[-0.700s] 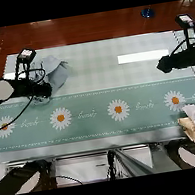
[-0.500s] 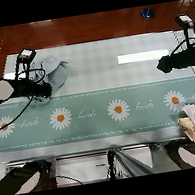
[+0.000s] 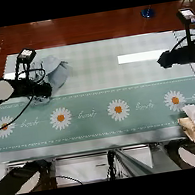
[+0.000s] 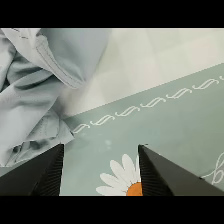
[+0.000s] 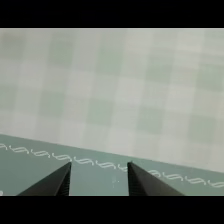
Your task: Fold the shirts.
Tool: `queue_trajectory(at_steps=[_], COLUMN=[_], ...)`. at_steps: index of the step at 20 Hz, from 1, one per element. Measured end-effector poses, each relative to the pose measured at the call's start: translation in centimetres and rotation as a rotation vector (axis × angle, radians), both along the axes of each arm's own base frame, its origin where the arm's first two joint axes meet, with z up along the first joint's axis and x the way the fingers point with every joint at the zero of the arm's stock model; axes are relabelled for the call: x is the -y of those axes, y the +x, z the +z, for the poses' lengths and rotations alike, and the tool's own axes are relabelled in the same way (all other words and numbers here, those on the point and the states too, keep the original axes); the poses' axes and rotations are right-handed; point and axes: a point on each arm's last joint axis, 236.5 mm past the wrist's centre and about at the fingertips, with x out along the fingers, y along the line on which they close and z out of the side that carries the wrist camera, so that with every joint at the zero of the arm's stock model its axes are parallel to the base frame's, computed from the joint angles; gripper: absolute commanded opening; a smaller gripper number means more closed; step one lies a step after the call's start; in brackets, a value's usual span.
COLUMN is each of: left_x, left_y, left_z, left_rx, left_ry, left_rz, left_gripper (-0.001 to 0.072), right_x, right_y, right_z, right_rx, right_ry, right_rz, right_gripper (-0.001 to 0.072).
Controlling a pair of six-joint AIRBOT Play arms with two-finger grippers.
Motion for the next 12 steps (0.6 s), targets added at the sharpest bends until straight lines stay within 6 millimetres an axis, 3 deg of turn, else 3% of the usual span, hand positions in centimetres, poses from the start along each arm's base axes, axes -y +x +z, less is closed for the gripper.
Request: queue_trajectory(at_steps=[6, 12], left_x=[0.3, 1.3], left_y=[0.9, 1.4], left_z=[0.3, 0.6], left_rx=[0.038, 0.056], left_ry=[-0.011, -0.062], left_rz=[-0.001, 0.005], left_gripper=[0.0535, 0.0548], right_x=[0.3, -0.9], right_y=[2.8, 3.1], right_z=[2.3, 2.8], right_rx=[0.153, 0.166], right_ry=[0.0, 0.078], right_rz=[-0.018, -0.032], right_gripper=[0.0423, 0.0423])
